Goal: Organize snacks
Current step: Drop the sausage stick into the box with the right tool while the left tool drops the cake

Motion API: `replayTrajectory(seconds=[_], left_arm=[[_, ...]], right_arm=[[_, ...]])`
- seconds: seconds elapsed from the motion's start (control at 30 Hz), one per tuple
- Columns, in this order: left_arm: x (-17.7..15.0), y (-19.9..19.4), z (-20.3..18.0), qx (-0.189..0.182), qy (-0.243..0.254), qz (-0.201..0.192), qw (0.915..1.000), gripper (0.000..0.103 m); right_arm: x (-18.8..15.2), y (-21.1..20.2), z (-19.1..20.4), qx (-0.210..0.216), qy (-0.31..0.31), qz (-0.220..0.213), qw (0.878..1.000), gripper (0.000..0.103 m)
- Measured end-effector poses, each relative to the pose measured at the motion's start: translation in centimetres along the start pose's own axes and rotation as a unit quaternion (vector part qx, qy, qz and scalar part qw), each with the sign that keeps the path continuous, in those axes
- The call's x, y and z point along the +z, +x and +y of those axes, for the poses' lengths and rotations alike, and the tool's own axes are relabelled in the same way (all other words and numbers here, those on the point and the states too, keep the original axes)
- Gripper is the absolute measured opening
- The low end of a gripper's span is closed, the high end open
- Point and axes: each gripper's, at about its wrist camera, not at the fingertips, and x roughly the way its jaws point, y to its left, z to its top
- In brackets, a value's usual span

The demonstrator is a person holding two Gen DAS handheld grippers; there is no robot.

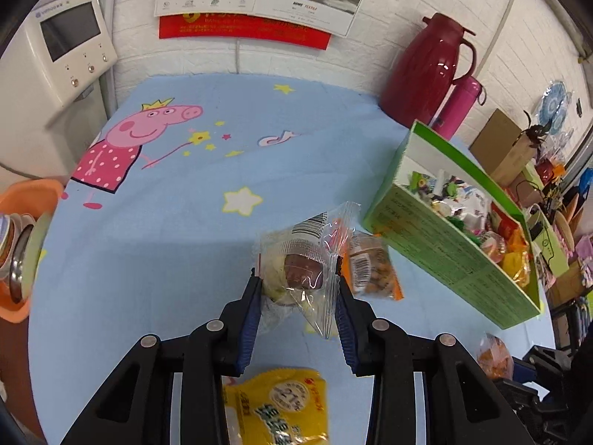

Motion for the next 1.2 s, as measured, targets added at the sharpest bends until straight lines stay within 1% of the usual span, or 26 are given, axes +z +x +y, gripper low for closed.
replayTrajectory(seconds=[0.1,0.2,0.37,0.5,0.63,0.73,0.93,1.07,1.2], left_arm=[[-0.3,-2.6,-2.5,-0.022,0.013,-0.021,0.9995,0.038],[0.1,-4.5,-5.9,-0.036,0.036,-0.039,0.9979,0.038],[0.7,-5.3,-11.0,-0.06,0.058,-0.057,0.9948,0.038],[1.7,-4.0,-14.4,-0.051,0.079,-0.066,0.9934,0.038],[2.5,-2.0,-16.6,-0.049,0.082,-0.063,0.9934,0.038],[3.0,-0.5,-17.7,-0.046,0.092,-0.059,0.9929,0.038],[3.9,2.0,-19.3,-0.036,0.104,-0.054,0.9924,0.038],[4.2,3.3,-19.5,-0.03,0.106,-0.049,0.9926,0.038],[4.4,4.5,-19.6,-0.026,0.109,-0.048,0.9926,0.04]], right_arm=[[0.3,-1.7,-0.3,-0.009,0.002,-0.02,1.0,0.021],[0.6,-3.8,-0.9,-0.024,0.01,-0.046,0.999,0.021],[2.0,-7.0,-2.5,-0.072,0.011,-0.086,0.994,0.021],[3.2,-8.5,-4.2,-0.116,0.008,-0.104,0.988,0.021],[4.0,-9.0,-6.6,-0.153,0.014,-0.11,0.982,0.021],[4.7,-9.1,-8.5,-0.172,0.019,-0.112,0.979,0.021],[5.4,-8.4,-11.4,-0.184,0.034,-0.107,0.976,0.021],[5.6,-7.7,-12.6,-0.191,0.034,-0.101,0.976,0.021],[5.6,-6.9,-13.7,-0.198,0.036,-0.089,0.975,0.024]])
